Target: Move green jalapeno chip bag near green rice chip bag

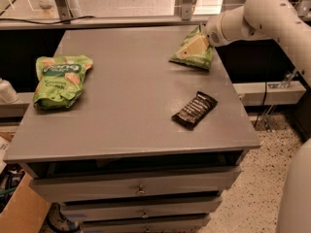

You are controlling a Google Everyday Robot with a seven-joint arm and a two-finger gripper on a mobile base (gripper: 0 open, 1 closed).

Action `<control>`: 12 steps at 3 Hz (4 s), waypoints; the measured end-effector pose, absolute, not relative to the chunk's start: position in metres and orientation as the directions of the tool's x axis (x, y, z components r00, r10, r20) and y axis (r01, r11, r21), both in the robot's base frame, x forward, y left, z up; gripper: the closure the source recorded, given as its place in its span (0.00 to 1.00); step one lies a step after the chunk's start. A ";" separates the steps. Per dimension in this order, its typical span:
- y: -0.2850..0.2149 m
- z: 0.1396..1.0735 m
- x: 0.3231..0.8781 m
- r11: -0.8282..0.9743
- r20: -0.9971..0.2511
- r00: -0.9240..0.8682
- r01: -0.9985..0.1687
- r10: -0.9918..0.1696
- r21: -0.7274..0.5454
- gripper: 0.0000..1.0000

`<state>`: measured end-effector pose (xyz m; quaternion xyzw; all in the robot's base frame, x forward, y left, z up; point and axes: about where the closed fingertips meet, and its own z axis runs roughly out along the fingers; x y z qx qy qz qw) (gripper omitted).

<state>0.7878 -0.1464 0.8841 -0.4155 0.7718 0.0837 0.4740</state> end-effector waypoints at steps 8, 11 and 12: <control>0.036 0.931 0.701 0.152 -0.837 0.066 -0.973 -0.543 -0.175 1.00; 0.108 0.897 0.681 -0.008 -0.845 0.139 -0.987 -0.516 -0.158 1.00; 0.131 0.890 0.668 -0.081 -0.844 0.173 -0.985 -0.508 -0.153 0.83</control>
Offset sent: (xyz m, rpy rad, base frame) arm 0.0024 -0.0271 -0.0159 -0.0517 0.0735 -0.0731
